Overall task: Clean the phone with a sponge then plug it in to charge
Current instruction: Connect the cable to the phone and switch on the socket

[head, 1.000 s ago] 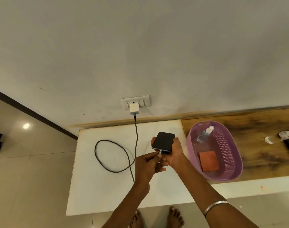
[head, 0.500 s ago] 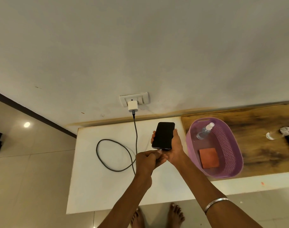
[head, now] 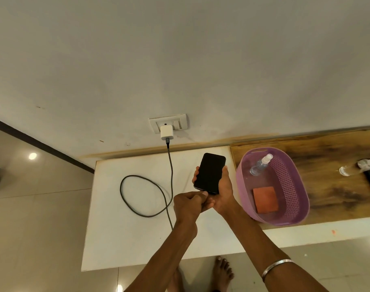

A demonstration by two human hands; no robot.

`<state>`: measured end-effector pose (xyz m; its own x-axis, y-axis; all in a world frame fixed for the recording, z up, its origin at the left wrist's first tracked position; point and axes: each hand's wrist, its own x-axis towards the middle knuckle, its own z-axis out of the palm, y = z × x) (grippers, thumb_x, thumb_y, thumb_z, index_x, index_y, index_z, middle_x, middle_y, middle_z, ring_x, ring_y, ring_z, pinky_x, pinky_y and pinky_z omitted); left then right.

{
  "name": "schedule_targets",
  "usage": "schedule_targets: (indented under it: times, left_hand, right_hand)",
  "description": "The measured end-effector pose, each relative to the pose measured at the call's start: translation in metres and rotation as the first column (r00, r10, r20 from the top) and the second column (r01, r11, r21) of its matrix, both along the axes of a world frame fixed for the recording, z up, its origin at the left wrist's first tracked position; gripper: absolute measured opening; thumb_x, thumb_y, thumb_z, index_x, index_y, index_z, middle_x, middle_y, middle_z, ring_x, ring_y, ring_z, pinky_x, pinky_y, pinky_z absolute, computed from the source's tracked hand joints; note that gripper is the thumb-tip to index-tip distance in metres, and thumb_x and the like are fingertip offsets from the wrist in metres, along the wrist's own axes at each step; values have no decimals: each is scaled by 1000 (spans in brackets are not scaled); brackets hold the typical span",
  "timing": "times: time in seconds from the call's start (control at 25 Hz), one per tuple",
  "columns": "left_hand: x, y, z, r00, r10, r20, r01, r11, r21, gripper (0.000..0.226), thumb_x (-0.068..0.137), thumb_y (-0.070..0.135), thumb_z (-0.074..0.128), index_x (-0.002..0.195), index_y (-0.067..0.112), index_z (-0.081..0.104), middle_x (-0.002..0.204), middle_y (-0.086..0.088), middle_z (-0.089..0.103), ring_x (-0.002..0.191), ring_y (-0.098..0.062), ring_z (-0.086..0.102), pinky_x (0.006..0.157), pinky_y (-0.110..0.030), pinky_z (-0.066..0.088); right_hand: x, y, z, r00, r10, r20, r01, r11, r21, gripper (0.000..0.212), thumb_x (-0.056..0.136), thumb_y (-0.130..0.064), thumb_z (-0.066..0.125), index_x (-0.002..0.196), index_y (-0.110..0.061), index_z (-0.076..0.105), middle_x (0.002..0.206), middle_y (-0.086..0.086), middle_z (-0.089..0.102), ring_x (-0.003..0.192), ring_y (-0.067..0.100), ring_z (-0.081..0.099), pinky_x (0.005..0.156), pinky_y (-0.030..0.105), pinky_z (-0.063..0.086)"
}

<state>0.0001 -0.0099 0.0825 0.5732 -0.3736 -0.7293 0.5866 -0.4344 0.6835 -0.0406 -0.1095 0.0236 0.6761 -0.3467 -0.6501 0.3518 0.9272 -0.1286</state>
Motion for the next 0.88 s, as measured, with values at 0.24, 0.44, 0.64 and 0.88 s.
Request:
schedule_targets:
  times: [0.24, 0.44, 0.64, 0.88]
  left_hand:
    - [-3, -1, -12, 999, 24, -39, -24, 1000, 2, 17, 90, 9, 71, 74, 7, 75, 66, -9, 74, 59, -18, 72, 62, -23, 61]
    - [-6, 1, -16, 998, -18, -57, 15, 998, -62, 12, 90, 11, 71, 81, 6, 76, 72, -12, 77, 66, -20, 75, 62, -22, 60]
    - [-13, 3, -27, 997, -6, -80, -1, 996, -89, 9, 92, 11, 70, 94, 5, 76, 84, -14, 78, 79, -26, 77, 73, -27, 63]
    - [-15, 8, -46, 998, -53, -37, 51, 997, -63, 15, 91, 12, 71, 101, 3, 76, 94, -15, 77, 90, -27, 76, 79, -24, 61]
  right_hand:
    - [3, -5, 7, 980, 192, -52, -197, 973, -118, 76, 89, -71, 38, 119, -3, 57, 97, 17, 65, 80, 28, 61, 73, 37, 53]
    - [-1, -12, 3, 963, 216, -162, -242, 957, -163, 77, 92, -69, 31, 132, -8, 53, 120, 15, 67, 101, 31, 68, 82, 43, 57]
    - [-7, -16, -3, 948, 234, -215, -283, 928, -242, 64, 98, -60, 25, 135, -14, 50, 128, 16, 63, 114, 39, 62, 102, 56, 44]
    - [-9, -26, -12, 798, 158, -582, -416, 842, -342, 44, 99, -46, 43, 127, -14, 53, 119, 14, 64, 106, 31, 64, 92, 46, 55]
